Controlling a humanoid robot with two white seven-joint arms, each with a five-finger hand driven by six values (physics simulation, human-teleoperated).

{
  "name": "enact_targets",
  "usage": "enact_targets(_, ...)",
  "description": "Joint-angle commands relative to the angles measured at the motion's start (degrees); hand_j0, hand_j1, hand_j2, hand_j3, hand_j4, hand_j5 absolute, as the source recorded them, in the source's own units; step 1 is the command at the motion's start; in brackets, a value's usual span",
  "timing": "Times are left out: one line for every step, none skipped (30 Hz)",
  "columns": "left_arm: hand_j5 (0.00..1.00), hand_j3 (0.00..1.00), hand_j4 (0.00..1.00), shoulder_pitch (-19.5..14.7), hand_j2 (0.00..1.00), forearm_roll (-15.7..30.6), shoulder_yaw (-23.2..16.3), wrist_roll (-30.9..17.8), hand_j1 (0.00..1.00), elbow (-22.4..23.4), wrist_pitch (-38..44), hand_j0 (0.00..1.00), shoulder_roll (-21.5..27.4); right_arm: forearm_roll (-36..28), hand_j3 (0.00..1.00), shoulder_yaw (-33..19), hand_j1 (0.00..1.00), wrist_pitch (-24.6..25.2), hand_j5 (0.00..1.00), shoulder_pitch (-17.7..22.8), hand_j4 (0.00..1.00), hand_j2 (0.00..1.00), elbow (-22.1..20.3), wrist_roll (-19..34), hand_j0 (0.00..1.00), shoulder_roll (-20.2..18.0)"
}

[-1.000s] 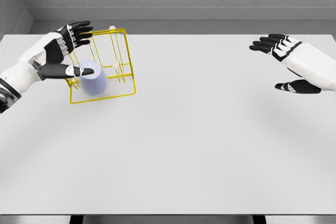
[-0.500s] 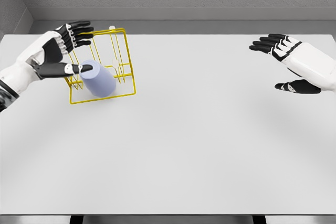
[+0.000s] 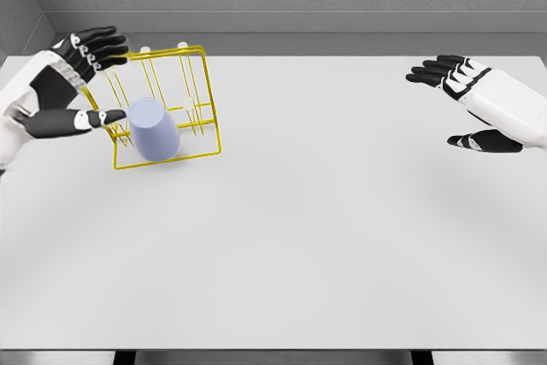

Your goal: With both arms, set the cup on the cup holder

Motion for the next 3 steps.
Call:
enact_targets(1.00, 1.00, 1.00, 0.0, 1.00, 0.3, 0.2, 0.1, 1.00, -0.1, -3.1, 1.00, 1.8, -0.4, 1.00, 0.0, 1.00, 0.1, 1.00, 0.0, 1.00, 1.00, 0.0, 0.0, 1.00, 0.0)
enact_targets(1.00, 1.00, 1.00, 0.3, 1.00, 0.4, 0.2, 0.1, 1.00, 0.1, -4.4, 1.00, 2.1, -0.4, 1.00, 0.0, 1.00, 0.1, 1.00, 0.0, 1.00, 1.00, 0.0, 0.0, 1.00, 0.0)
enact_targets(1.00, 1.00, 1.00, 0.8, 1.00, 0.3, 0.2, 0.2, 1.00, 0.4, -4.4, 1.00, 2.3, -0.4, 1.00, 0.0, 1.00, 0.1, 1.00, 0.0, 1.00, 1.00, 0.0, 0.0, 1.00, 0.0)
